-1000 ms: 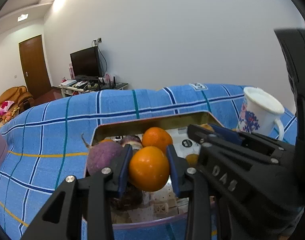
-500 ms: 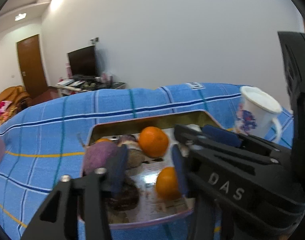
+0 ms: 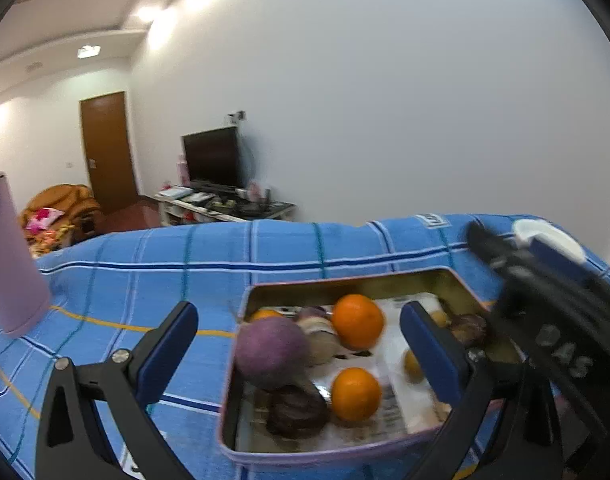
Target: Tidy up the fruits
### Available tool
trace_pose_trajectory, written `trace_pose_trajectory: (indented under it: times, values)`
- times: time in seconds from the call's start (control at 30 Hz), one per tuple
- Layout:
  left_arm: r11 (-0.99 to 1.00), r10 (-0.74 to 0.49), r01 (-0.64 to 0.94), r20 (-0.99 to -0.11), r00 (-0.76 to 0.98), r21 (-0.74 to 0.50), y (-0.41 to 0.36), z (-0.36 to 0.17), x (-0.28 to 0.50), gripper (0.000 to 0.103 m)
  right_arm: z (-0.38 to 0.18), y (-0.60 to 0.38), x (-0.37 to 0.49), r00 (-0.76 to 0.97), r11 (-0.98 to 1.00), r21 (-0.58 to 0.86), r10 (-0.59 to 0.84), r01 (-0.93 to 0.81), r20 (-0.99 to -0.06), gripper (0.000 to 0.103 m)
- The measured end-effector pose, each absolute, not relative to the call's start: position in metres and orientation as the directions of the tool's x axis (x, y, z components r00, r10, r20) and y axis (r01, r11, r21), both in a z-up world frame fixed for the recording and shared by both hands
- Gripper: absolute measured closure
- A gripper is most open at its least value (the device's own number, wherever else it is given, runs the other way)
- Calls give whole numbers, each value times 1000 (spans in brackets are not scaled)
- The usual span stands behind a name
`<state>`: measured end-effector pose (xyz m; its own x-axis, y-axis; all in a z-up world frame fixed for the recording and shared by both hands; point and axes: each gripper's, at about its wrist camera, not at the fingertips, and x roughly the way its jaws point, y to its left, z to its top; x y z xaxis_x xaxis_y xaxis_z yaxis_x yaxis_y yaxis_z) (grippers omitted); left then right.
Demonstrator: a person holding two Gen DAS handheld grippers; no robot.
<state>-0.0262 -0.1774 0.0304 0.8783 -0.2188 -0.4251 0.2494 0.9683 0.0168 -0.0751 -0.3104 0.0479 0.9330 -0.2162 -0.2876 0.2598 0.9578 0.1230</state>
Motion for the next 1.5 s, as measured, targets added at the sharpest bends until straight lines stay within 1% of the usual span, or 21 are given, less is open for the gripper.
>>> trace_pose_trajectory:
  times: [0.03, 0.07, 0.13, 0.33, 0.5, 0.67, 1.0, 1.27, 1.5]
  values:
    - [971, -207, 238, -417, 885, 24, -177, 31, -26, 0, 48, -307, -81, 933, 952, 92, -262, 292, -247, 16]
    - [974, -192, 224, -409, 892, 32, -174, 31, -26, 0, 49, -305, -84, 926, 944, 70, -300, 323, -230, 14]
    - [979, -169, 202, -403, 900, 40, -173, 31, -26, 0, 51, -303, -86, 931, 945, 68, -299, 319, -211, 14]
    - [983, -159, 182, -391, 906, 23, -168, 32, -29, 0, 53, -307, -91, 921, 936, 75, -321, 345, -222, 14]
    - [979, -175, 202, -370, 912, 35, -168, 34, -39, 0, 53, -302, -101, 916, 934, 59, -333, 353, -223, 14]
    - [976, -188, 214, -365, 912, 32, -163, 35, -52, 0, 54, -292, -114, 918, 935, 33, -340, 354, -205, 14]
    - [976, -202, 218, -352, 914, 5, -142, 37, -78, 0, 56, -287, -154, 921, 928, 66, -351, 366, -168, 14]
    - [977, -203, 213, -336, 920, -7, -129, 38, -93, 0, 61, -271, -184, 920, 924, 21, -378, 382, -103, 14]
    - [976, -201, 216, -315, 928, 15, -129, 40, -103, 0, 63, -269, -186, 916, 920, 7, -389, 392, -99, 13]
